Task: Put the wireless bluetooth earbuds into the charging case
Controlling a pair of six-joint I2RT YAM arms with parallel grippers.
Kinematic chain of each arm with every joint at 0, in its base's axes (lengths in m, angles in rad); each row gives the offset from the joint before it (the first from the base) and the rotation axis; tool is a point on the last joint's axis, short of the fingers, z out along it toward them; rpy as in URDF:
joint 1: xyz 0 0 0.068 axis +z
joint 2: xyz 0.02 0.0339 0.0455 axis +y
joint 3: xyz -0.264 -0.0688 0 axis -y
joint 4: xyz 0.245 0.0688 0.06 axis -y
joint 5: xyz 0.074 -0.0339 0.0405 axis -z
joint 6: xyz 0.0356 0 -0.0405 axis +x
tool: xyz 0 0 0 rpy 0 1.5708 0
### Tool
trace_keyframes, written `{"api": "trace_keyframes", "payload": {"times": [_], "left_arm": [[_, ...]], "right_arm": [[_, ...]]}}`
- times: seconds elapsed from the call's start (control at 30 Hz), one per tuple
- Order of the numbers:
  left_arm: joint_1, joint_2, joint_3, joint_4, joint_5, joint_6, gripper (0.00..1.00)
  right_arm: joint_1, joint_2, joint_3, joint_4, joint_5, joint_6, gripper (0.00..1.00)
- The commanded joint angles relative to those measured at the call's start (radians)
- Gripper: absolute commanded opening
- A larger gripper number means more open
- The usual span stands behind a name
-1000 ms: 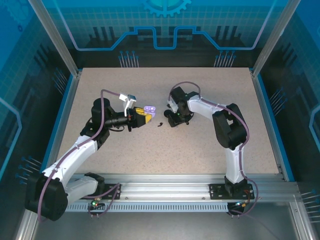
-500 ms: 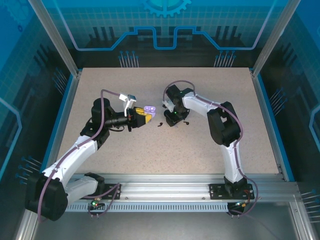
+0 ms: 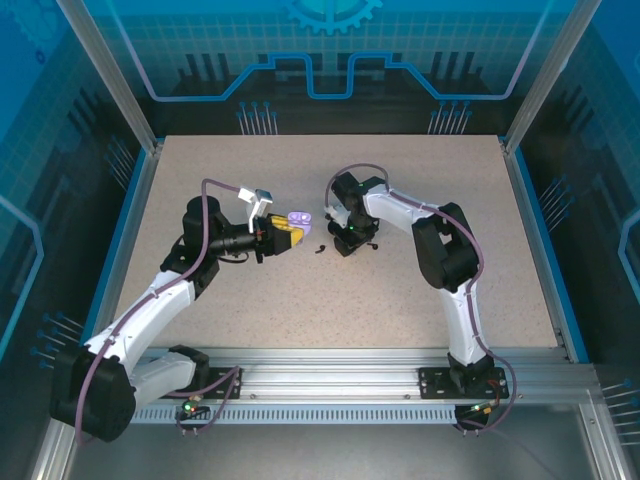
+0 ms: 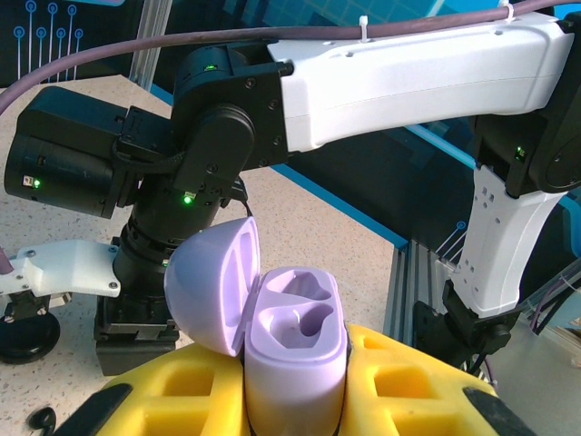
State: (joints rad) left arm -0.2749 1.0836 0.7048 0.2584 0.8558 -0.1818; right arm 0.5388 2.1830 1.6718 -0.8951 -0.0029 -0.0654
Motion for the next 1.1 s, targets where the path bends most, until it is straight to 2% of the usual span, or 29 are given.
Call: {"api": "trace_keyframes", "payload": {"times": [0.0,0.27,0.57,1.07], "left_arm": [[0.009,-0.005,0.000,-0.006,-0.004,0.015,0.12],[0.009,-0.005,-0.001,-0.007,-0.004,0.017,0.12],[0.010,-0.006,-0.003,-0.008,-0.004,0.019,0.12],[0.009,0.002,-0.003,-0.011,-0.007,0.018,0.12]], "right_arm": [[0.015,0.021,0.014,-0.039,-0.014,-0.018,0.42],[0.018,0.040,0.014,-0.041,-0.004,-0.010,0.38],[0.016,0.025,-0.002,-0.027,0.003,0.008,0.29],[-0.059,-0.065,-0.083,0.079,-0.123,0.107,0.24]]}}
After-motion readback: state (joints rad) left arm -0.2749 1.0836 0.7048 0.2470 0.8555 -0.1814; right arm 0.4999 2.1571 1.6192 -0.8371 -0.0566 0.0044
